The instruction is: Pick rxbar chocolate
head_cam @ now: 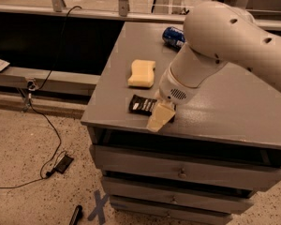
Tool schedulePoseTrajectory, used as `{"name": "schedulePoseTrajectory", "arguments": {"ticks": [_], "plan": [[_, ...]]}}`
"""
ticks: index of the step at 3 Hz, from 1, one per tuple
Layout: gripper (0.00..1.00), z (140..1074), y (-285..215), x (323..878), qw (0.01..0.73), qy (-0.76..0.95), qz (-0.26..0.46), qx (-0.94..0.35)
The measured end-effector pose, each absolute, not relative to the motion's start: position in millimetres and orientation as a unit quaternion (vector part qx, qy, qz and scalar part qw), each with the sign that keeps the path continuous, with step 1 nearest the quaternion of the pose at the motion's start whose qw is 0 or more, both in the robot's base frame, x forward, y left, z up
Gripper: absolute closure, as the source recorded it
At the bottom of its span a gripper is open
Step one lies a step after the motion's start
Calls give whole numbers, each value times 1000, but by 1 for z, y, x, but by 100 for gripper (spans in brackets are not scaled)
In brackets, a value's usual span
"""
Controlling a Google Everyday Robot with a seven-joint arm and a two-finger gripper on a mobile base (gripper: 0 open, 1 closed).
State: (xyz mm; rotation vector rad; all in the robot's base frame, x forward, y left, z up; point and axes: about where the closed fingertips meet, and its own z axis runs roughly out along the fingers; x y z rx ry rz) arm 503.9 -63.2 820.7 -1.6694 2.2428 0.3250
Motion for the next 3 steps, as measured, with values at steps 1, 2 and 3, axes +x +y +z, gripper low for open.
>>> {"name": "schedulePoseTrajectory", "arguments": {"ticks": [1, 2, 3], "plan": [[100, 826, -63, 504, 163, 786, 114, -585], [100, 827, -63, 504, 163, 786, 114, -585], [100, 827, -63, 504, 163, 786, 114, -585]]}}
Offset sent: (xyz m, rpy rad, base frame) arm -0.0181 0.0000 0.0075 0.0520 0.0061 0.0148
